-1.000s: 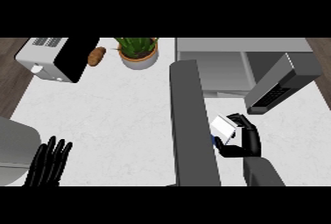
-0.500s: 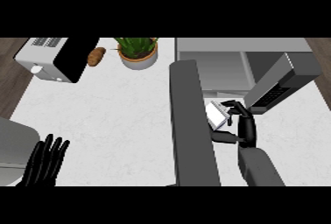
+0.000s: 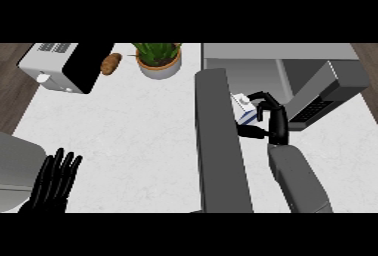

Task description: Pick up the milk, place it into the microwave and close the microwave

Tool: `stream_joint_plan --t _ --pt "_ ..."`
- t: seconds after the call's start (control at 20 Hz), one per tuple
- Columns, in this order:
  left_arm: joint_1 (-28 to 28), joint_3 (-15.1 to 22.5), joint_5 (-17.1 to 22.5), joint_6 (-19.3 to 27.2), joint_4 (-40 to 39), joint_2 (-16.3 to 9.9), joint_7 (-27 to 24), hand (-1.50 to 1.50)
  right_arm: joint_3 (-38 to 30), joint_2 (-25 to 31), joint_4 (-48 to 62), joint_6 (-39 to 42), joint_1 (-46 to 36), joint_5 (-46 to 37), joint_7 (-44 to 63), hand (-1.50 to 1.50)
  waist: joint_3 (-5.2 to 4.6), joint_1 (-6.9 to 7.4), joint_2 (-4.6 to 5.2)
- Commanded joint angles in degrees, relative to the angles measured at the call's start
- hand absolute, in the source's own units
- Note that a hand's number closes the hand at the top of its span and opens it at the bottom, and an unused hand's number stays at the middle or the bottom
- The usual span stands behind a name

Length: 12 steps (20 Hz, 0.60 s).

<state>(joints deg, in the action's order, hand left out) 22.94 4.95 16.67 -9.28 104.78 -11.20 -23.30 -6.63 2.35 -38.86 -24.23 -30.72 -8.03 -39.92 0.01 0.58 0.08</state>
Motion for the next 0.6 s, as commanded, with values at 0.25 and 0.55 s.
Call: stream_joint_plan --t 0.25,0.55 --pt "0.7 -1.4 1.1 -3.2 -1.3 -1.0 -0.9 -1.5 -1.8 5.8 18.0 -8.6 -14.7 -5.9 3.5 1.5 0.05 1.43 0.49" --pt "-3.6 -1.2 0.8 -3.6 -3.7 -0.7 -0.1 -1.5 -4.1 9.0 26.5 -12.9 -20.8 -6.6 3.5 1.5 0.15 3.22 1.42"
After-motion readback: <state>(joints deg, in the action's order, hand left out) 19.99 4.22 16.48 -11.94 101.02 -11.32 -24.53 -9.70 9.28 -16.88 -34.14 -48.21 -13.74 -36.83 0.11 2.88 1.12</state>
